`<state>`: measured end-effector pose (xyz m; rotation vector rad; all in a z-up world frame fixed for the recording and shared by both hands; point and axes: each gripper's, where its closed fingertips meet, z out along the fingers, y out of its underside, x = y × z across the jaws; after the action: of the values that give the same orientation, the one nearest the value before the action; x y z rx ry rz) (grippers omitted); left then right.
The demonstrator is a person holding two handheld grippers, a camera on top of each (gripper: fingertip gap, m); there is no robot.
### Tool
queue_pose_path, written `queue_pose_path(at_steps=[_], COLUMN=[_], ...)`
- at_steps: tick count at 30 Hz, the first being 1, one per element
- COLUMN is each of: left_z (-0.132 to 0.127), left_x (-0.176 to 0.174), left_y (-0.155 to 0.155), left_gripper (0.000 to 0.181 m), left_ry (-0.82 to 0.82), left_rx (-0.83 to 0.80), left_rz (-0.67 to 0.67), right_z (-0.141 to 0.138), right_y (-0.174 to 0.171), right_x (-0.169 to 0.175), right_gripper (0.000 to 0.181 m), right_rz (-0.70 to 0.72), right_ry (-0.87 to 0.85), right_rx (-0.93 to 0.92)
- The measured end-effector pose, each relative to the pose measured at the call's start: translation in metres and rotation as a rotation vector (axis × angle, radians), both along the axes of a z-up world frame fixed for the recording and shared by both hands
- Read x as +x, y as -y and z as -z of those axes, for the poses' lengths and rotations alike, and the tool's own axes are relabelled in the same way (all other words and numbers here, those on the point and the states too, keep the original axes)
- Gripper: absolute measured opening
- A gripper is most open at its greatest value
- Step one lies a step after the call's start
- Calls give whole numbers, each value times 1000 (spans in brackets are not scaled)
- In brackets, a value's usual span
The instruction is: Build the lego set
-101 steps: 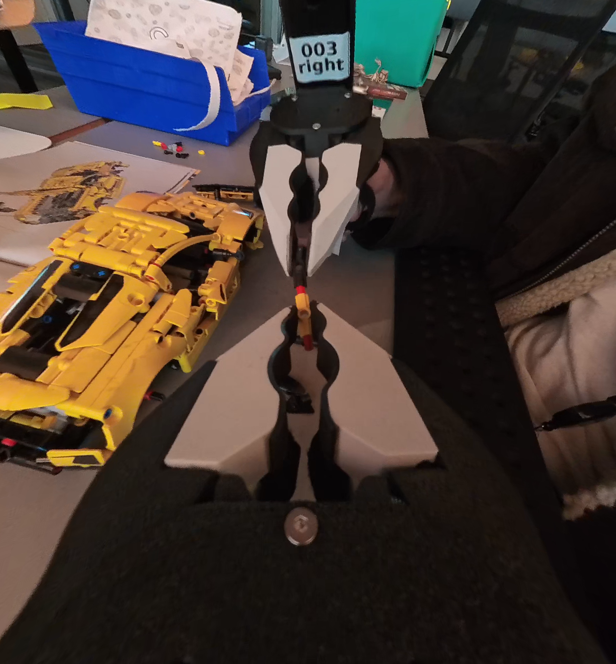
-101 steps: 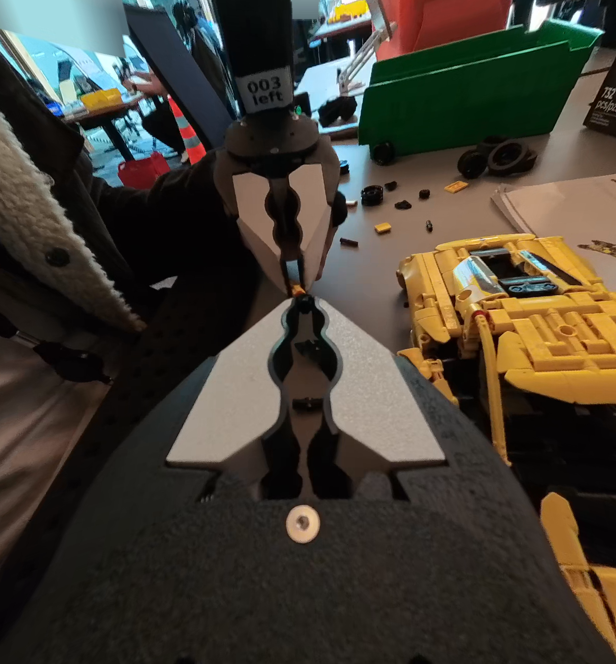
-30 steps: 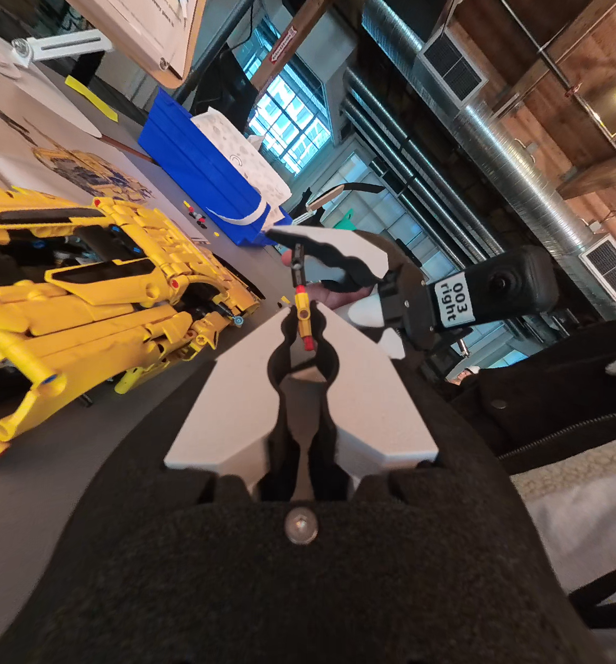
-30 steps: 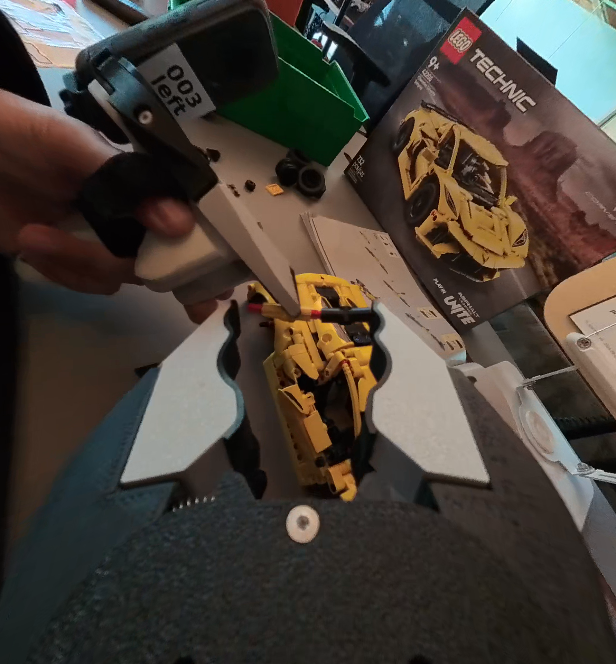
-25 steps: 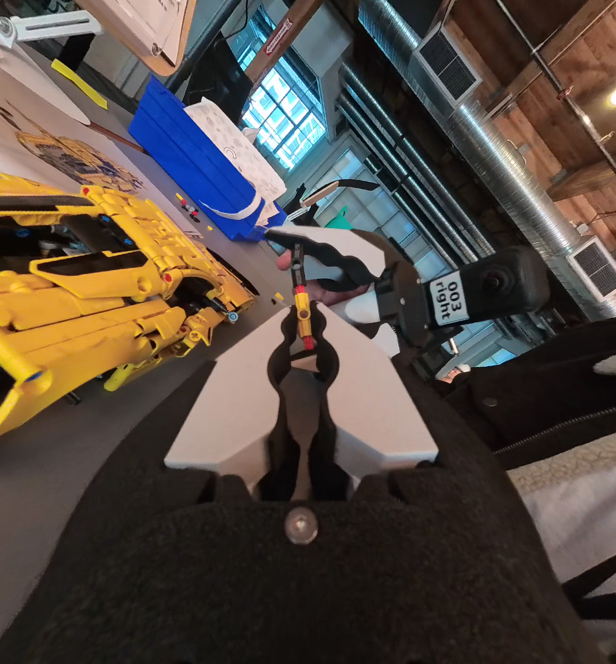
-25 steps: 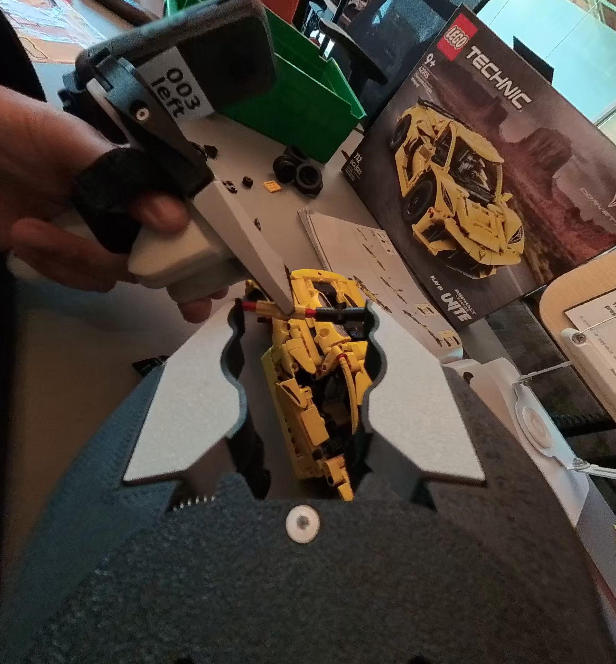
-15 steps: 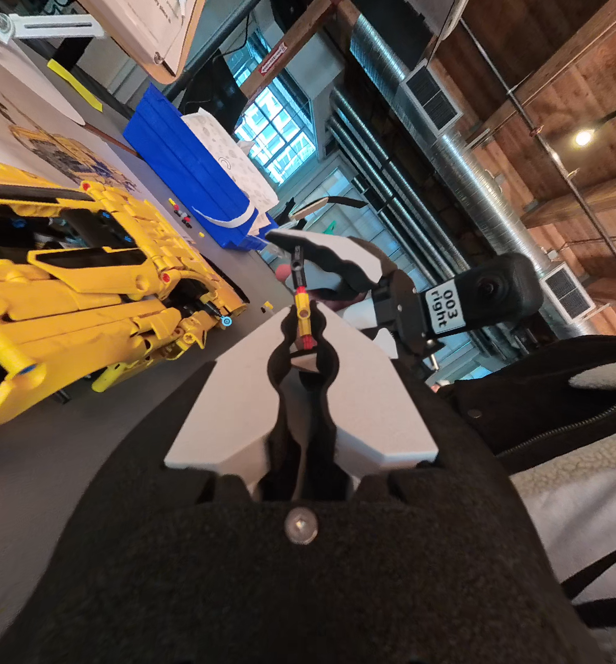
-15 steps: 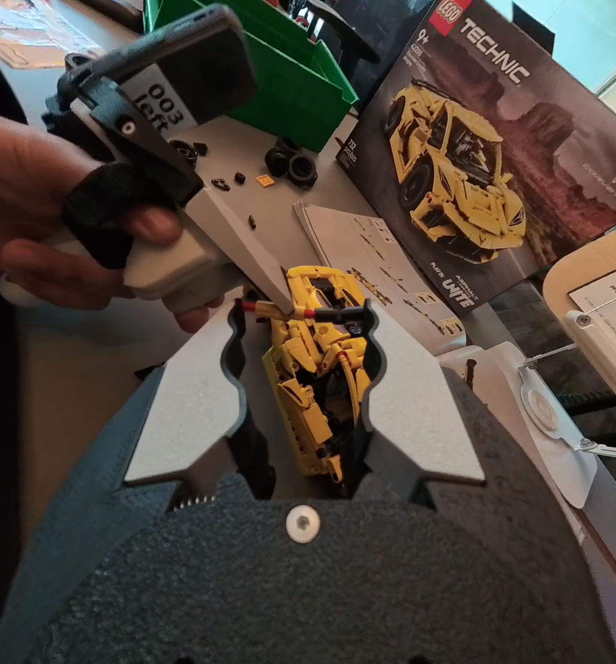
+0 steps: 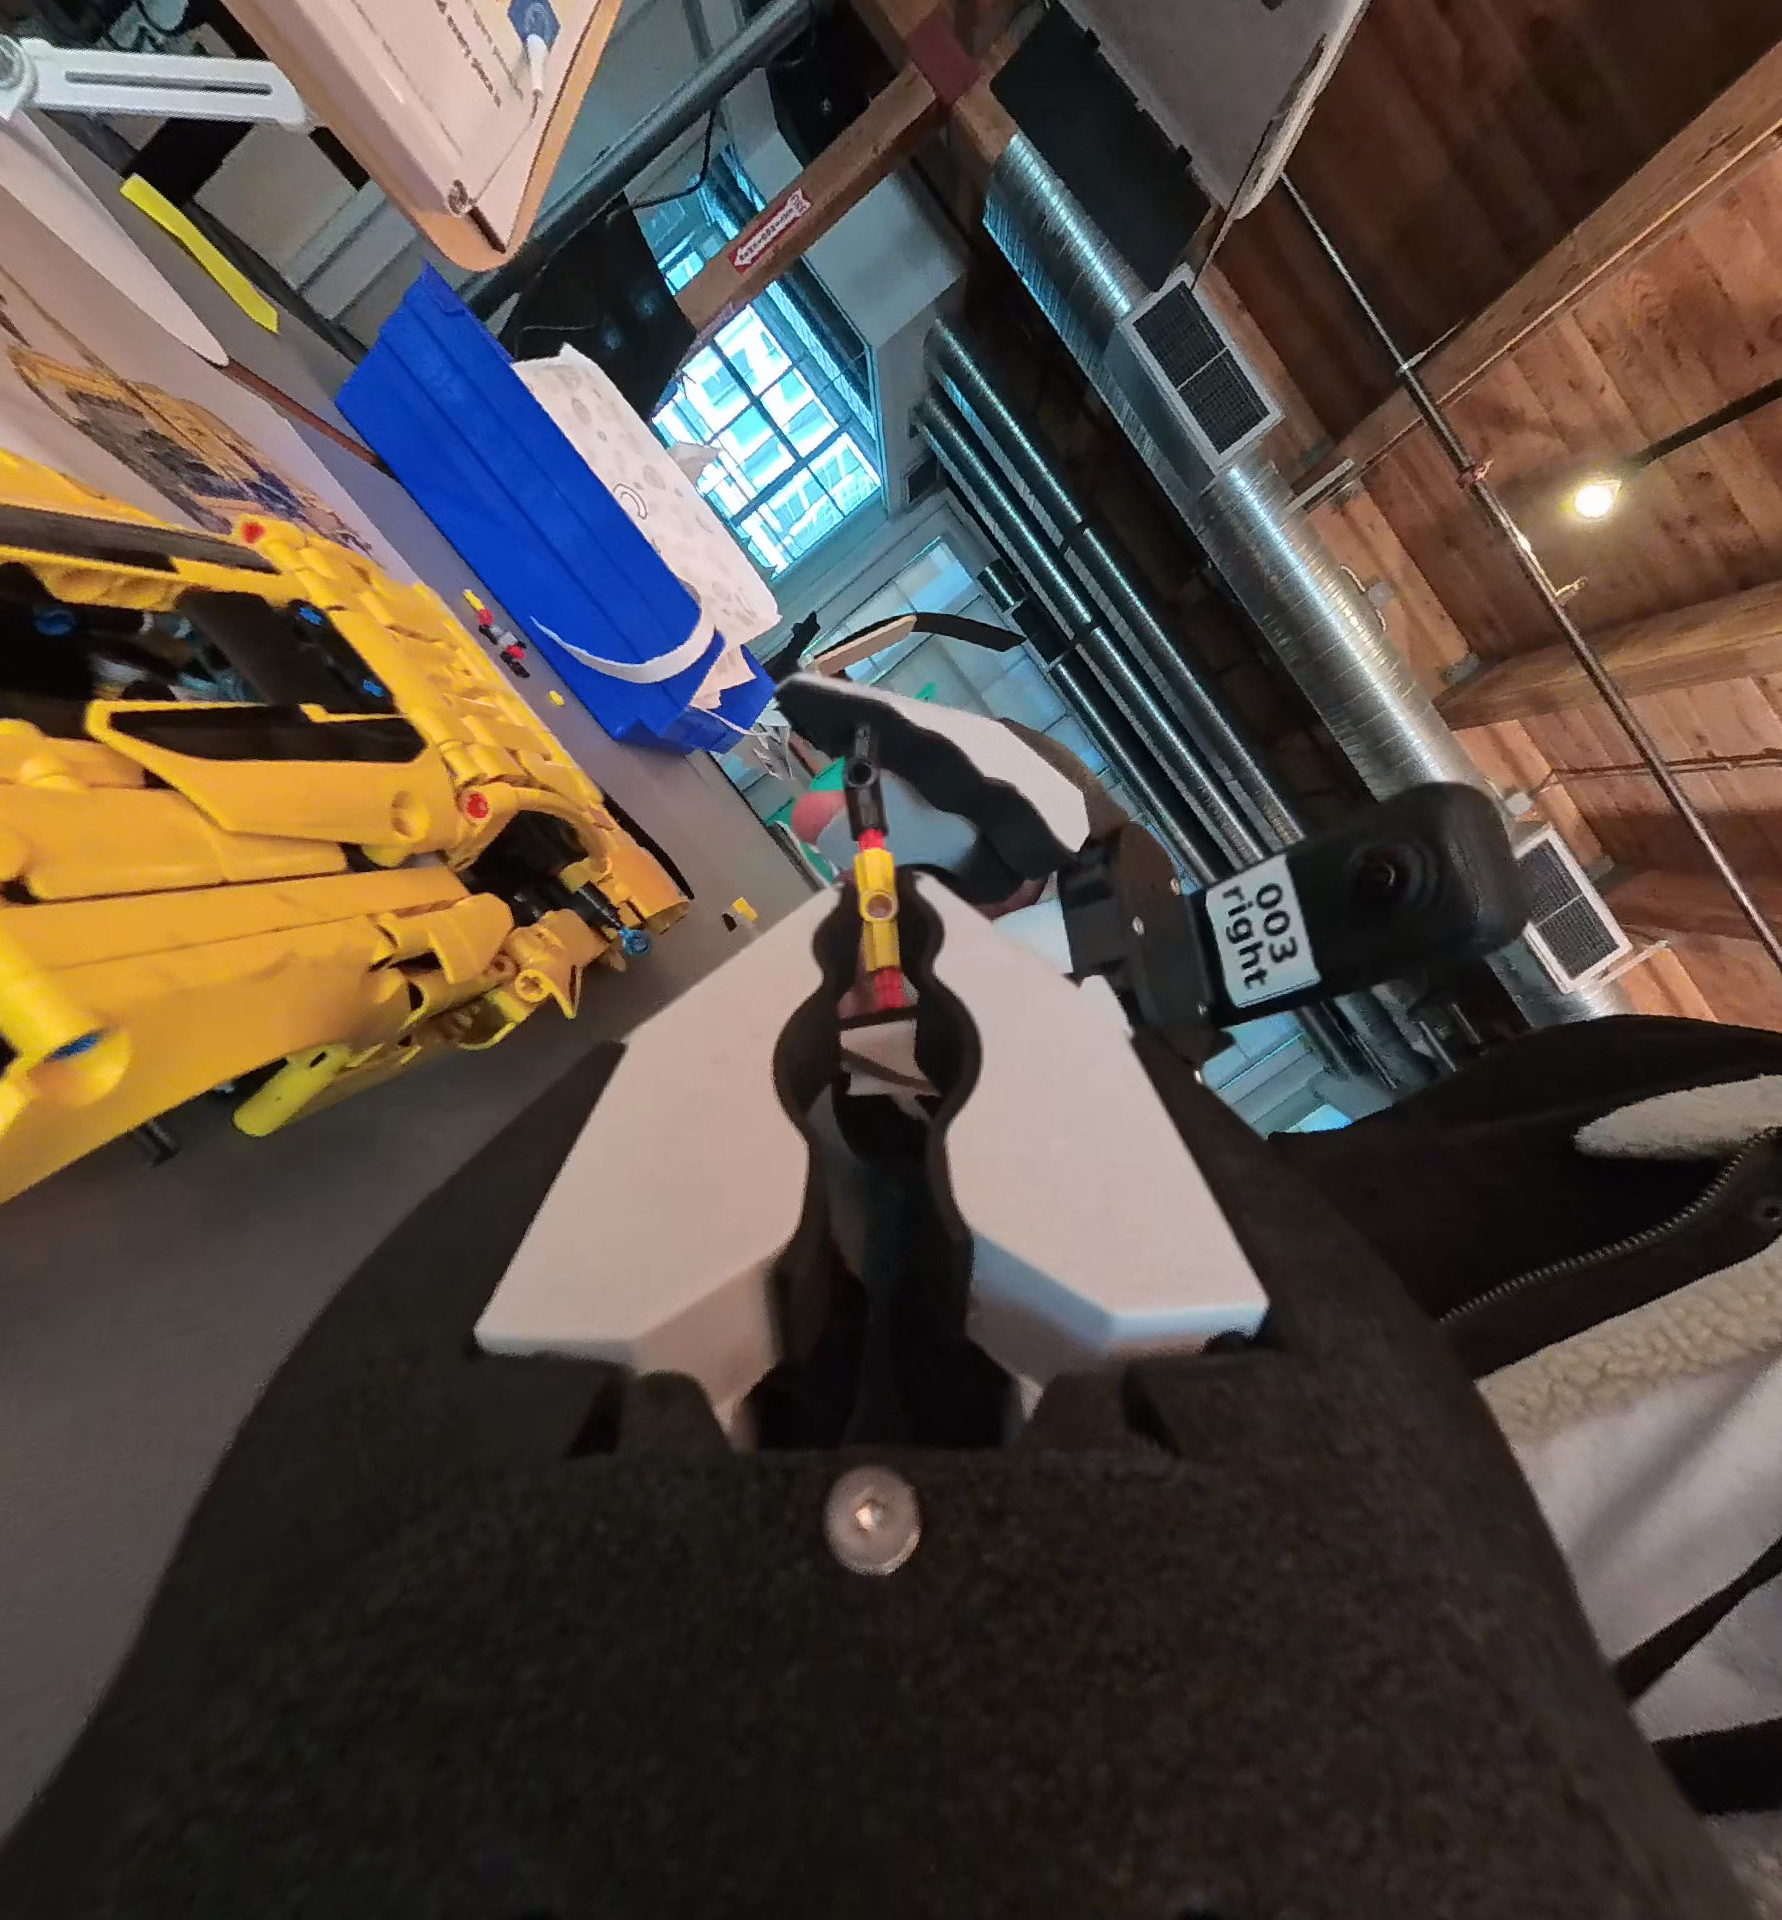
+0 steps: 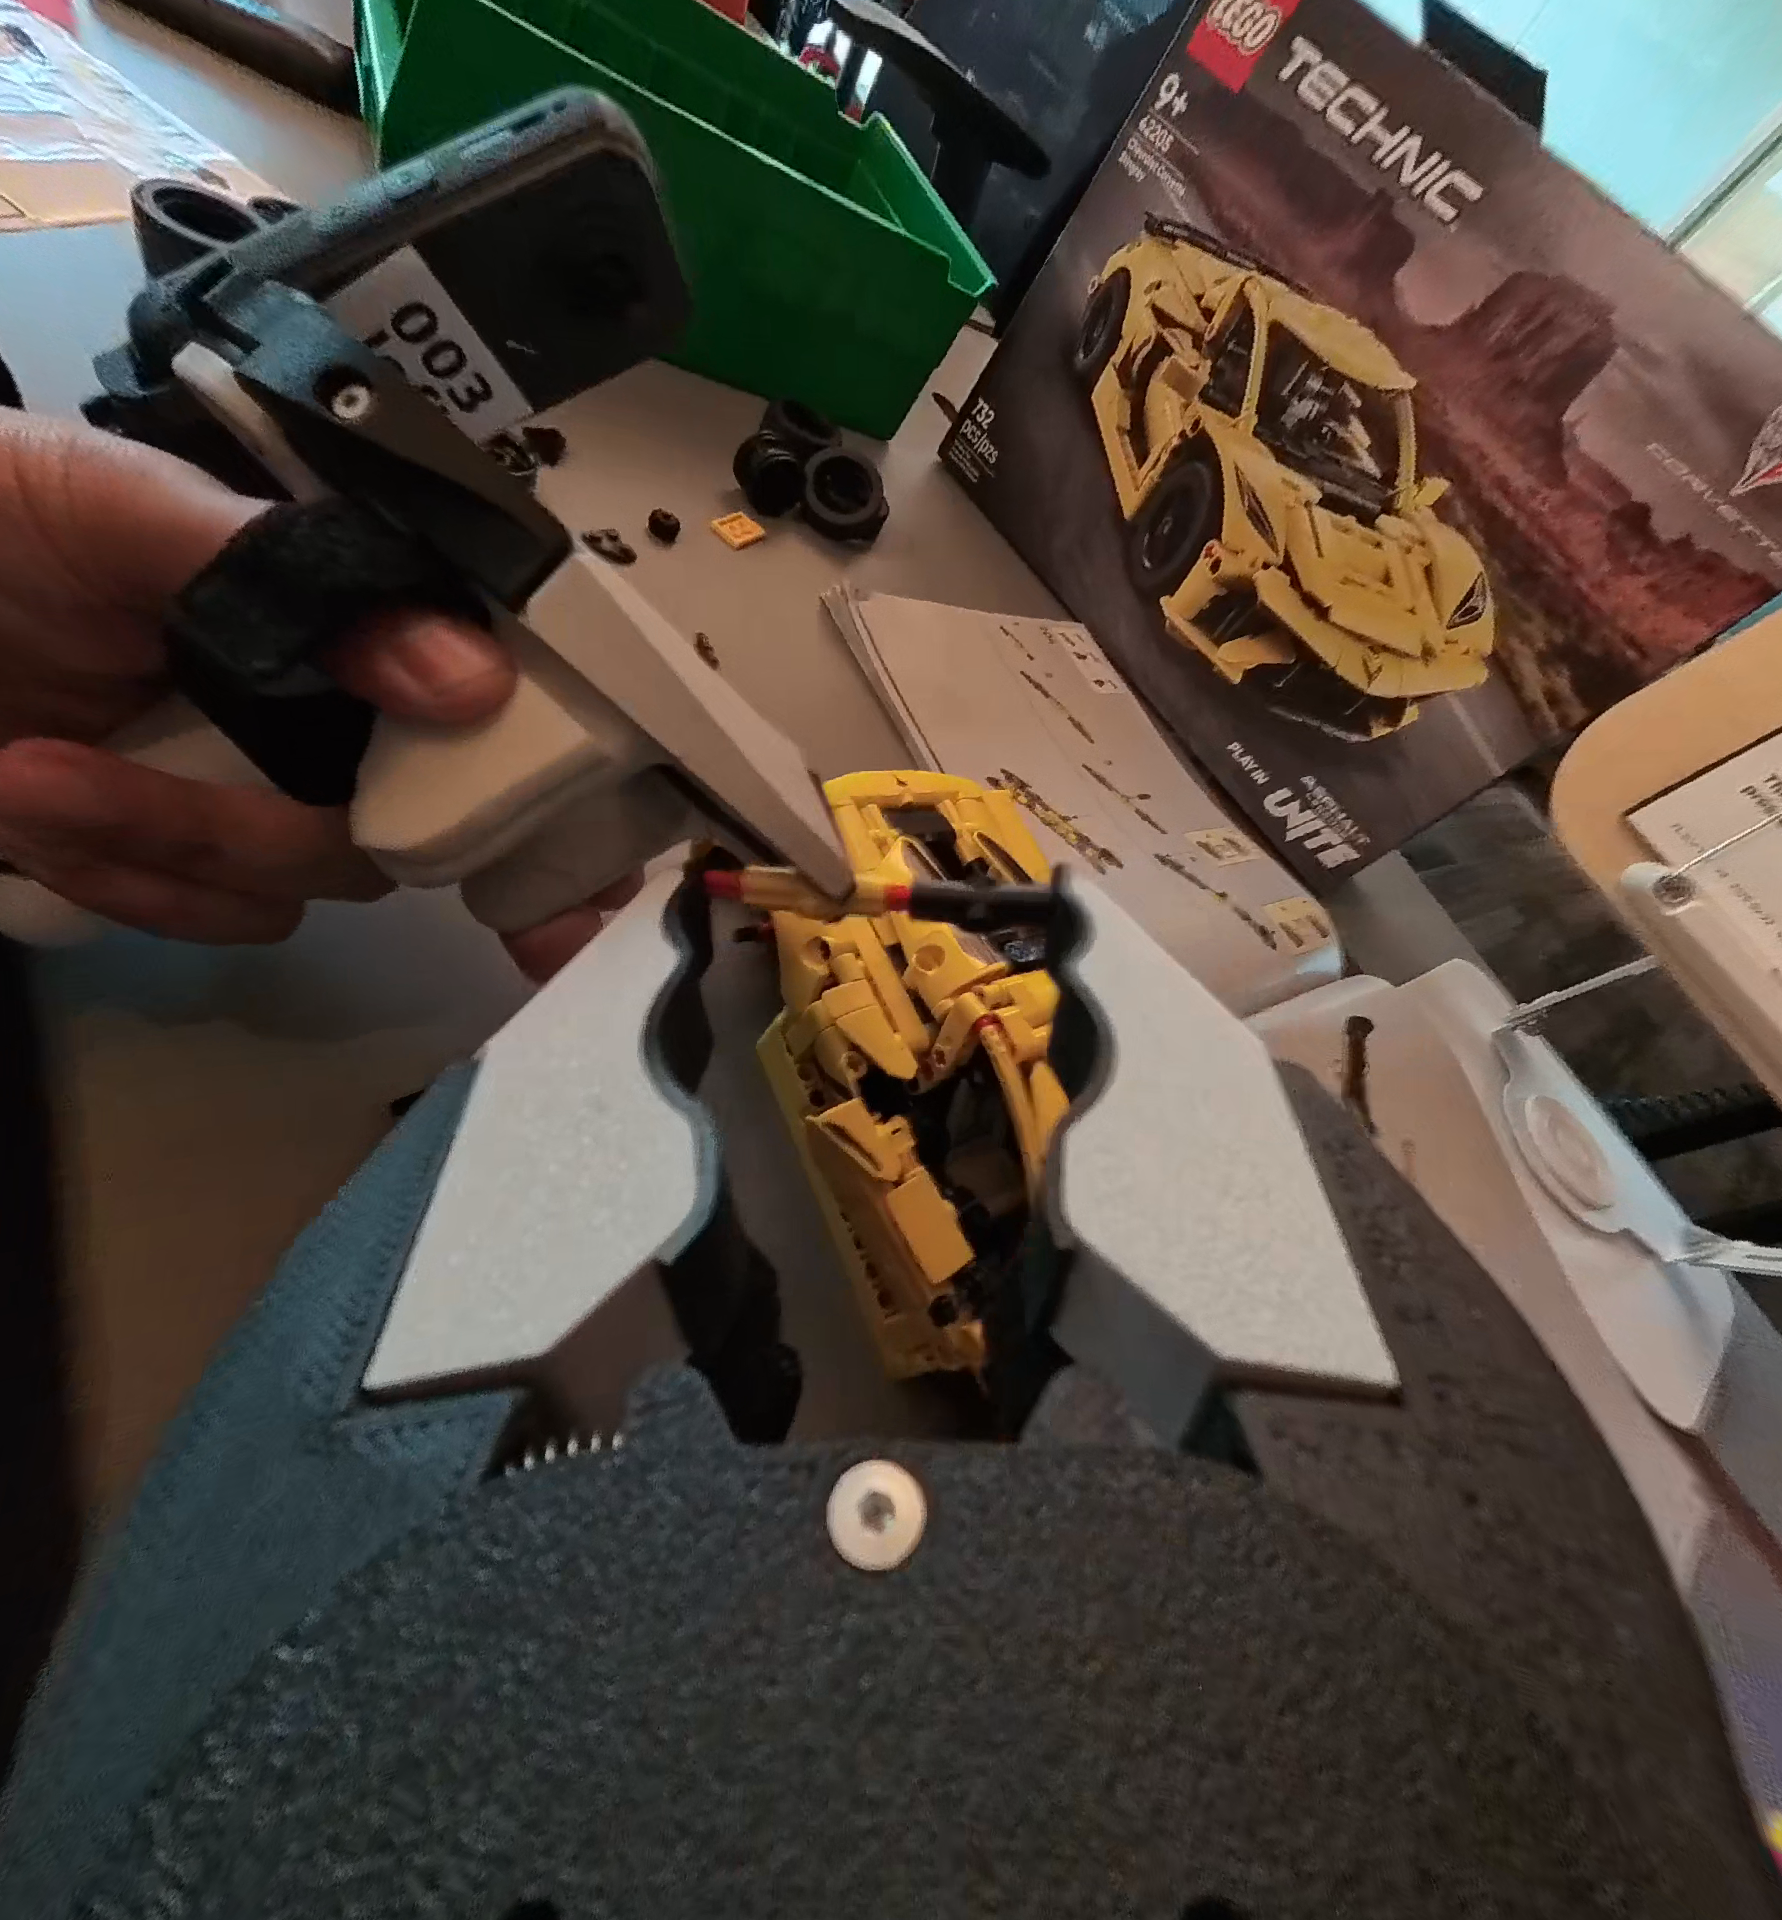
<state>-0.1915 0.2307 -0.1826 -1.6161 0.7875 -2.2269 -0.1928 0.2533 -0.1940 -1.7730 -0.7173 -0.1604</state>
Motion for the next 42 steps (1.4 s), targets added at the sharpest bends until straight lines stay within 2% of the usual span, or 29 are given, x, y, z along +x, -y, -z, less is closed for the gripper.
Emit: queue_pose_path(at_steps=[1,9,12,15,18,21,23,29,32,42], left_z=[1,0,2,9,15,11,9,11,14,10], left_x=[0,1,1,1,-3,-5,-5,-6,-4,-2], left_y=[0,3,2,0,1,17,23,41,41,31], left_gripper=[6,6,6,6,7,6,6,6,6,8], left_ry=[-5,-10,-44,-124,-173,-125,-109,-91,-107,-95], left_rx=[5,40,141,346,556,546,556,580,595,574], left_rz=[-2,-2,-22,-58,-55,32,59,140,135,75], right_z=[2,2,2,-2,1,7,-3,2,1,-5], right_y=[1,4,2,11,23,36,41,47,50,46], right_x=[-2,-2,-2,-3,5,1,-1,-7,-8,-1], right_gripper=[61,60,61,60,58,55,42,32,10,8], right_rz=[-11,-34,-51,-124,-224,-363,-416,-452,-470,-460], right_ry=[-11,-19,-64,-235,-509,-743,-811,-811,-774,-765], right_rx=[-14,-30,-9,-9,-189,-415,-417,-462,-445,-375])
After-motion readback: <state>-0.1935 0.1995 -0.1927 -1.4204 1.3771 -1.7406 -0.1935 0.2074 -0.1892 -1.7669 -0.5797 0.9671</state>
